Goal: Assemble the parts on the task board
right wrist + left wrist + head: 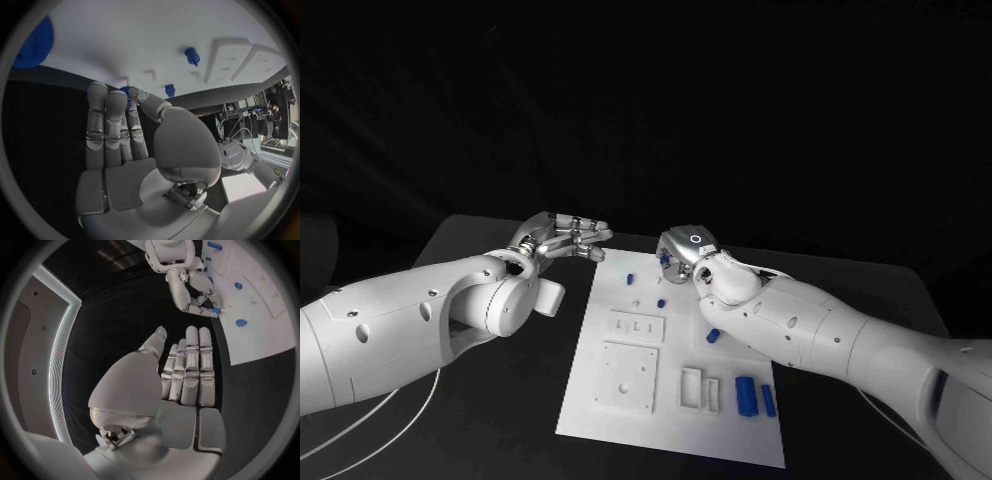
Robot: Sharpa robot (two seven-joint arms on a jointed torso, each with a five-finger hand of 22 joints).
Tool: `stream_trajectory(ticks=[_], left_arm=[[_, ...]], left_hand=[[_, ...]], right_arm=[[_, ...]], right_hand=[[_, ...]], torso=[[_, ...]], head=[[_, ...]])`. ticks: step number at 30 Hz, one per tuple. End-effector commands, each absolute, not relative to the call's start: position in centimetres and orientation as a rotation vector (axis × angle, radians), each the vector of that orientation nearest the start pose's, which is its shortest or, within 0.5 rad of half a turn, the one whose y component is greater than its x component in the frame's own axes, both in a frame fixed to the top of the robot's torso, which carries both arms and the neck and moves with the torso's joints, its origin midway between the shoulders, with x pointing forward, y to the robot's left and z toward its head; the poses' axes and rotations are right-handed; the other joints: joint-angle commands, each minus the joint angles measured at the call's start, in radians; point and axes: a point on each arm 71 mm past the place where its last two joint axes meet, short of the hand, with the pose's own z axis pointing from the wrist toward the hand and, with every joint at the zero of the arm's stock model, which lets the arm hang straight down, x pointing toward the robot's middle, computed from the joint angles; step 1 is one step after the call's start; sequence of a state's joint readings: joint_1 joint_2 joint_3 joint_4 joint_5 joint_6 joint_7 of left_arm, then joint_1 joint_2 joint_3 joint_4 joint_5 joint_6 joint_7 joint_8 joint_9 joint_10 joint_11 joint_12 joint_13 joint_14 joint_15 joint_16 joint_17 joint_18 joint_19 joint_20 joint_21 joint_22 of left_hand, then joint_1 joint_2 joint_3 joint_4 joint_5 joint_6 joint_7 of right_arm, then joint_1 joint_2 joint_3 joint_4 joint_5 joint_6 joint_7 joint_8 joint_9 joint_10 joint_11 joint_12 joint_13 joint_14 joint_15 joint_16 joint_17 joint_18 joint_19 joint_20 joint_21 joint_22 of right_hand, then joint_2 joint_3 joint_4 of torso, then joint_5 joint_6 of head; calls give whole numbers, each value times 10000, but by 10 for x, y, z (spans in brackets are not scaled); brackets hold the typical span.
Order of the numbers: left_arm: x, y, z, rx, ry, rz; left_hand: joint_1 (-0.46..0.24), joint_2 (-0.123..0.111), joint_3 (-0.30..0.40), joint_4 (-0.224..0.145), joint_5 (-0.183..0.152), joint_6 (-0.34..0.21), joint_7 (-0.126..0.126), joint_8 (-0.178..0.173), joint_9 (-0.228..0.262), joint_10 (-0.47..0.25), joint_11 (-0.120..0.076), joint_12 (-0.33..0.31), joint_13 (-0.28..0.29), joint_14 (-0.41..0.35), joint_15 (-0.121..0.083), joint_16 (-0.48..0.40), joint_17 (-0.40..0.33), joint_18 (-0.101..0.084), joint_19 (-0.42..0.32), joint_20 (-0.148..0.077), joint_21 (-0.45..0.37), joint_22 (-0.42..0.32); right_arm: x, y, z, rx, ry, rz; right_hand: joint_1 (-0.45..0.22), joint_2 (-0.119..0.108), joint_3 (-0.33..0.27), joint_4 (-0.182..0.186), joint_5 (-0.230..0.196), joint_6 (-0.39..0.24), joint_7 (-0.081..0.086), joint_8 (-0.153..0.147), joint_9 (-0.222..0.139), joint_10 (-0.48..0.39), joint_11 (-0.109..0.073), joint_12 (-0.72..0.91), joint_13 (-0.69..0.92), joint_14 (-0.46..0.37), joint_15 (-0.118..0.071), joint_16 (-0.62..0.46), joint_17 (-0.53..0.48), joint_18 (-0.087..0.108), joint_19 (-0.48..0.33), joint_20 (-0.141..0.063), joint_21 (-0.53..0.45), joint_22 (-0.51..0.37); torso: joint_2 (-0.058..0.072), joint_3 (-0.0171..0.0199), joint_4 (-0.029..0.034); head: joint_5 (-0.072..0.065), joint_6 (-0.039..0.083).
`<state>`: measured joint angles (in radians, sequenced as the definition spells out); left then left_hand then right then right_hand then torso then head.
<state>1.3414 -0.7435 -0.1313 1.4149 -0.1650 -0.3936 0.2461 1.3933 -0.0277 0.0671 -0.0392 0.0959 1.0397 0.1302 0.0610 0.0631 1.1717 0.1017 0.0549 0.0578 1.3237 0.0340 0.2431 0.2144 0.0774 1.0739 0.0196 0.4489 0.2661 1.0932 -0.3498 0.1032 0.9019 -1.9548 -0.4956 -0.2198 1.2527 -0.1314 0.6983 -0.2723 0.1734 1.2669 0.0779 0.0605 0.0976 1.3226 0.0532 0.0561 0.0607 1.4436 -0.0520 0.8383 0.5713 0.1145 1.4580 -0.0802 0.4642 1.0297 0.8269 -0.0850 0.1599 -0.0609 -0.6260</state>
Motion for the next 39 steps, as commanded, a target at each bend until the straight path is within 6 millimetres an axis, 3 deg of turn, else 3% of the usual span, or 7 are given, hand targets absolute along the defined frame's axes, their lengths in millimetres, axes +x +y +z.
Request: stream_trajectory(ticks=[1,39], left_arm=[[525,193,-150,-9072,15151,-13390],[530,198,-150,-9118,15059,-13226]], left_hand=[[-32,54,-4,-30,11,1,65,33,16,-77,6,39,14,-22,41,-28,-9,-15,-5,12,-26,-12],[-31,63,-25,-62,11,7,65,32,15,-92,10,39,14,-26,43,-31,-18,-14,-20,15,15,-72]], right_arm=[[566,-128,-227,-2857,13997,2639],[559,-122,-230,-3094,14294,2871]], right_hand=[[-106,-33,18,-18,29,50,1,34,3,282,-235,26,17,-15,-75,-8,17,149,55,-30,-53,5],[-134,-58,-38,-9,130,83,-12,34,27,324,-252,26,17,-11,-87,-27,42,137,124,-39,-261,250]], torso=[[9,-8,12],[24,-34,10]], head=[[-11,9],[-10,-60]])
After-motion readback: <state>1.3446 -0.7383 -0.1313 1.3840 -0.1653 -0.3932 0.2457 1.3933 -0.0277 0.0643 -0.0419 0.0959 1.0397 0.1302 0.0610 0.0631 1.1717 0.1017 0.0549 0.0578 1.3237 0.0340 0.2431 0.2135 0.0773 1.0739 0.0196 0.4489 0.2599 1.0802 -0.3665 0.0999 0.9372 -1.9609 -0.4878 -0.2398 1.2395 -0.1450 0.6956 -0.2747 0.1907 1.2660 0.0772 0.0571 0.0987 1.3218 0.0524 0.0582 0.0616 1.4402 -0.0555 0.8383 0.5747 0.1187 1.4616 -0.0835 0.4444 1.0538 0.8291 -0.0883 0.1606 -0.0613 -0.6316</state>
